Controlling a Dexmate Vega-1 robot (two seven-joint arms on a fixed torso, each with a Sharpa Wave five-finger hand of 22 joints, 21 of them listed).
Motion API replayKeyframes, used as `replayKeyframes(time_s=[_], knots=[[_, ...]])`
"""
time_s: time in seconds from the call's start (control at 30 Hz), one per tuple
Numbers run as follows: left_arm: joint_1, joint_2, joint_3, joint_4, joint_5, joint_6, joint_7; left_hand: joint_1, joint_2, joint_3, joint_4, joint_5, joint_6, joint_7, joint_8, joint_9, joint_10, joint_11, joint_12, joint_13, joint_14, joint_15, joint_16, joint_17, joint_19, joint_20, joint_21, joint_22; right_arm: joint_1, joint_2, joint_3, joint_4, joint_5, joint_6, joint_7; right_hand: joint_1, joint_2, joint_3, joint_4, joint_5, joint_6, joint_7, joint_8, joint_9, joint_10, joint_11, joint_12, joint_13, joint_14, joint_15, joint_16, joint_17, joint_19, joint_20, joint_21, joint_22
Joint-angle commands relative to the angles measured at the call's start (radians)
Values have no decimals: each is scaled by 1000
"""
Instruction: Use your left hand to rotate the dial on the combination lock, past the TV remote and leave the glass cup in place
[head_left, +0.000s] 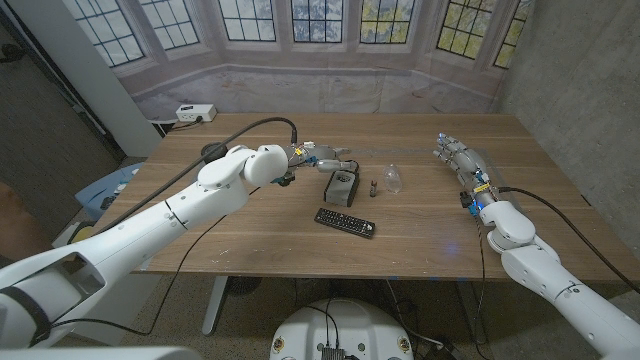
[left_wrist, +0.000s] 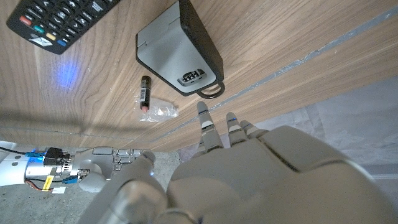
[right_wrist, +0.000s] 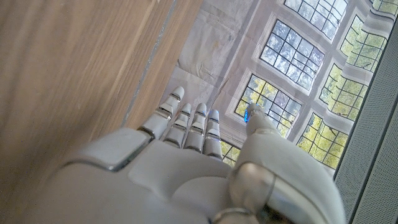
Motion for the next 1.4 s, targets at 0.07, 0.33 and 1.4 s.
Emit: replayKeyframes(time_s=[0.07,0.33,1.4], knots=[[4,-8,-7,-2,-20,22,18,7,2,6,-2,3,4,1,3,2,-3,2,-4,2,8,-1,-3,2,3,1,-3,3,9,-3,-4,1,11,-15,14,3,1,1,7,3,6,0,3,2,6,1,3,3,1,-20,2,3,7,-7,6,4],[3,-5,-10,-4,-35,26,28,8,2,8,-3,2,6,1,3,2,-8,7,-5,2,9,0,-3,2,4,2,-3,3,11,-6,-5,-9,11,-24,12,3,1,1,7,2,7,1,3,2,7,-1,3,3,1,-20,2,3,7,-7,6,4],[-54,-57,4,100,-110,12,90,9,-2,27,-7,-4,282,-10,49,4,-211,80,-24,-1,-73,28,-16,3,2,30,-6,4,35,-2,-21,-9,37,-94,15,1,2,1,8,2,8,0,3,2,9,7,4,3,2,-19,3,4,7,-7,6,4]])
